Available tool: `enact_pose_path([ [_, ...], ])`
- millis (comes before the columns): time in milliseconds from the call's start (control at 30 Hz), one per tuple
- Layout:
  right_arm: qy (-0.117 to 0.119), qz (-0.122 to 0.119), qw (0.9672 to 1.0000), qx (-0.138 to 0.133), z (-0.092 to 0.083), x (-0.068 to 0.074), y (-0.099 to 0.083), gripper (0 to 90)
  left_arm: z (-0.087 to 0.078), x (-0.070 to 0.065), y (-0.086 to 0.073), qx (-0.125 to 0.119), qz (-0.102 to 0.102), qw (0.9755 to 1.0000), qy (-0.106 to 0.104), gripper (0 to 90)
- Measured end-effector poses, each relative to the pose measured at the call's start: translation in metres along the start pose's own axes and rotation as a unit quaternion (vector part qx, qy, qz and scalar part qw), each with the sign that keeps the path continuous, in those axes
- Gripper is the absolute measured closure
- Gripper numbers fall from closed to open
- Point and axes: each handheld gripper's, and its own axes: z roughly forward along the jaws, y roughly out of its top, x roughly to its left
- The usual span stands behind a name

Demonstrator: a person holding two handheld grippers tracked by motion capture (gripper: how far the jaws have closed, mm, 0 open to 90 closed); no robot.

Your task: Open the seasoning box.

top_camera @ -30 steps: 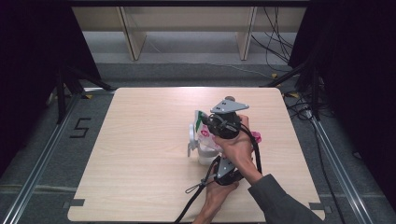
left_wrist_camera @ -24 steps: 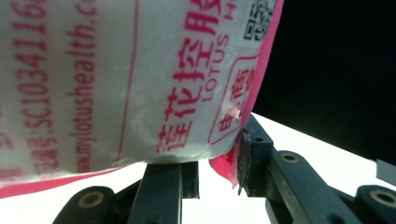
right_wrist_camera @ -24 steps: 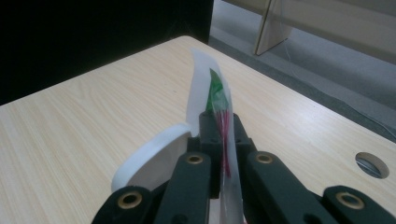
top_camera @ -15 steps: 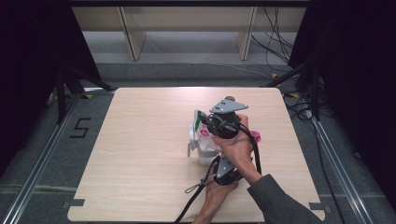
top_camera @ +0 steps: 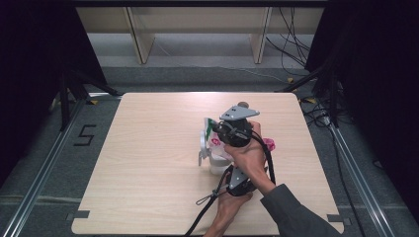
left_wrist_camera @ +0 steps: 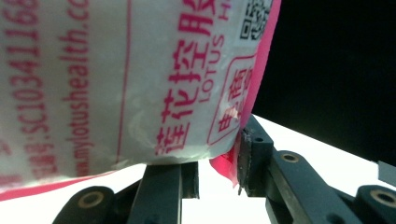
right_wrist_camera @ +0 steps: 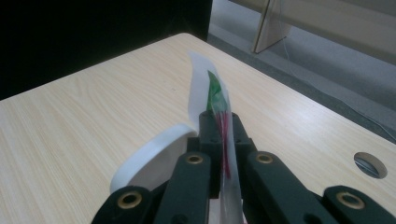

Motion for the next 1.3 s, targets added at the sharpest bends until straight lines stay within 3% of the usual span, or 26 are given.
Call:
enact_pose_path([
  [100,0.002,-0.006,1.0000,0.000,0.0010,0.0004,0.0005,89.7,-0.0005,0.0000,-0.0011,-0.002,-0.001,1.0000,-0.003,72.3],
  [200,-0.001,0.004,1.0000,0.001,0.0021,0.0027,0.0009,89.7,0.0000,0.0008,0.0003,-0.006,0.001,1.0000,0.001,72.3],
  [367,0.003,-0.007,1.0000,0.001,0.0041,0.0020,0.0020,89.7,-0.0009,0.0017,0.0006,-0.002,0.002,1.0000,-0.002,72.4],
  [500,0.003,0.005,1.0000,0.004,0.0027,0.0028,0.0026,89.7,-0.0012,0.0021,-0.0001,-0.002,0.001,1.0000,-0.001,72.4],
  [633,0.007,-0.007,1.0000,0.000,0.0040,0.0032,0.0028,89.7,-0.0007,0.0021,0.0002,-0.004,0.002,1.0000,-0.002,72.4],
  [867,0.003,-0.010,0.9999,0.004,0.0026,0.0033,0.0025,89.6,-0.0007,0.0018,0.0003,-0.002,0.003,1.0000,-0.003,72.4],
  [967,0.000,0.003,1.0000,-0.006,0.0027,0.0037,0.0022,89.6,-0.0004,0.0018,0.0007,-0.003,0.001,1.0000,-0.003,72.4],
  [1033,-0.001,-0.007,1.0000,0.005,0.0035,0.0042,0.0017,89.6,0.0007,0.0016,-0.0001,-0.003,-0.003,1.0000,-0.005,72.3],
  [1200,0.003,-0.007,1.0000,0.001,0.0033,0.0030,0.0023,89.5,0.0007,0.0020,-0.0001,-0.007,-0.001,1.0000,-0.002,72.4],
  [1300,-0.006,-0.006,1.0000,0.002,0.0057,0.0039,0.0006,89.5,0.0011,0.0013,0.0000,-0.001,-0.002,1.0000,-0.006,72.3],
])
